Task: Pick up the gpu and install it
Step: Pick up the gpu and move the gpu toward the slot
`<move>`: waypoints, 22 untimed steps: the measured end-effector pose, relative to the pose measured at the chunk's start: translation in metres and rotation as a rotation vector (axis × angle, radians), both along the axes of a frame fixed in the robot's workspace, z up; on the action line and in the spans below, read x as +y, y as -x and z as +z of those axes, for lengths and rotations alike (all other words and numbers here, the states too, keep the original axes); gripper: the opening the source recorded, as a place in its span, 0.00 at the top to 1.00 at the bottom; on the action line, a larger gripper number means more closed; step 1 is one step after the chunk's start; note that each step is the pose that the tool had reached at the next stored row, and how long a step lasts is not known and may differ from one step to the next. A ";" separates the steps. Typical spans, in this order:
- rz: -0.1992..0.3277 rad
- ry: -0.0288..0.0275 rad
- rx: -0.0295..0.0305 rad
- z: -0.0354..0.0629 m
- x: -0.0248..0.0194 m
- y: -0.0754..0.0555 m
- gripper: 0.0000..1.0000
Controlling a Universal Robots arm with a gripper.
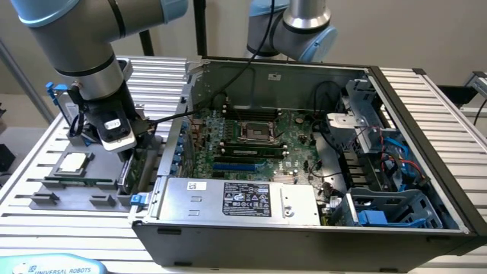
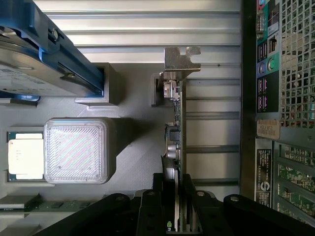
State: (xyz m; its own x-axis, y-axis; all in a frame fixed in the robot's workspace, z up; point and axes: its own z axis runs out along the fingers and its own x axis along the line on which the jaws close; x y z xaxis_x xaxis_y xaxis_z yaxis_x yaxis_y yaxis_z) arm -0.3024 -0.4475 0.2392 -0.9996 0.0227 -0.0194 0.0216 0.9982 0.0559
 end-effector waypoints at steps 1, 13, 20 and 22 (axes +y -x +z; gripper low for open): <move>0.000 -0.0001 -0.0002 0.0002 0.0000 0.000 0.73; 0.000 -0.0022 0.0001 0.0205 0.0000 0.000 0.73; 0.000 -0.0029 0.0001 0.0498 0.0000 0.000 0.73; 0.000 -0.0029 0.0003 0.0590 0.0000 0.000 0.73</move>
